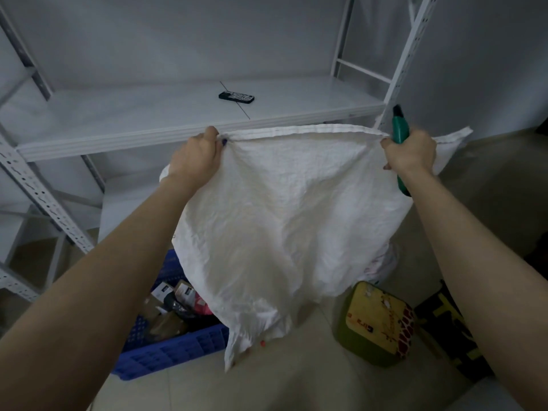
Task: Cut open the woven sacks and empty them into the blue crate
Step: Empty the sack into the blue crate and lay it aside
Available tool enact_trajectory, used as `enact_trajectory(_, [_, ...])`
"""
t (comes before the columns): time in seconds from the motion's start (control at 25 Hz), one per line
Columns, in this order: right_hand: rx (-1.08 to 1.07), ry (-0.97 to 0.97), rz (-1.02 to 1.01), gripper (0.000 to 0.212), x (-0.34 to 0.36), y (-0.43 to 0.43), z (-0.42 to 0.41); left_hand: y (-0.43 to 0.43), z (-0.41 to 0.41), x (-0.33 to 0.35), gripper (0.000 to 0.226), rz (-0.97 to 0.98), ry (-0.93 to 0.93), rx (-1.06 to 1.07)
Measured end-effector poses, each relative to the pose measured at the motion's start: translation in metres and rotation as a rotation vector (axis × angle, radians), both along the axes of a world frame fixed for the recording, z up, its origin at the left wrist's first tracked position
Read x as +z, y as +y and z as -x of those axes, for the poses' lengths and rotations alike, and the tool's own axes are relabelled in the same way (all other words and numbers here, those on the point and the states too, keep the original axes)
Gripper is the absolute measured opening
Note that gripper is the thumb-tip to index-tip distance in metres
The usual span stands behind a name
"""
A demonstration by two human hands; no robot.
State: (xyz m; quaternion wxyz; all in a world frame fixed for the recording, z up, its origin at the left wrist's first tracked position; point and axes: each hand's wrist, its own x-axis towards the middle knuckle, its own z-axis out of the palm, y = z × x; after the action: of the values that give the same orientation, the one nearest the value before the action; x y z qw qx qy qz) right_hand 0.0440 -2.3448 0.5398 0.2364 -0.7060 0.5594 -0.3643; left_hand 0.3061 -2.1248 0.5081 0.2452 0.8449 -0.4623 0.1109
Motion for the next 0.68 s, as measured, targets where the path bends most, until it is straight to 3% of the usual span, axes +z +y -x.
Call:
enact_trajectory(0.16, [-0.063,0.282,0.044,0.044,-0.004,0.003,0.018,-0.004,0.009,0.005,0.050,-0.310,-0.178,-0.022])
enact_trajectory(0.24, [0.031,0.403,-0.066,0.034,-0.001,0.005,0.024,-0.008,0.018,0.008,0.048,-0.397,-0.111,0.004])
enact_trajectory(0.32, [0.153,0.454,-0.242,0.025,0.006,0.011,0.025,-0.016,0.028,0.011,0.045,-0.392,0.270,0.009])
enact_trajectory(0.4, [0.227,0.491,-0.389,0.030,0.014,0.016,0.024,-0.028,0.040,0.012,0.027,-0.310,0.820,-0.007])
enact_trajectory(0.44, [0.242,0.525,-0.426,0.031,0.017,0.017,0.023,-0.032,0.048,0.013,0.020,-0.260,0.995,-0.018])
enact_trajectory(0.52, [0.280,0.530,-0.449,0.029,0.021,0.024,0.018,-0.043,0.061,0.009,0.016,-0.207,1.139,-0.047])
enact_trajectory(0.68, [0.337,0.232,-0.543,0.020,0.012,0.036,0.006,-0.063,0.094,-0.002,0.022,-0.309,1.321,-0.164])
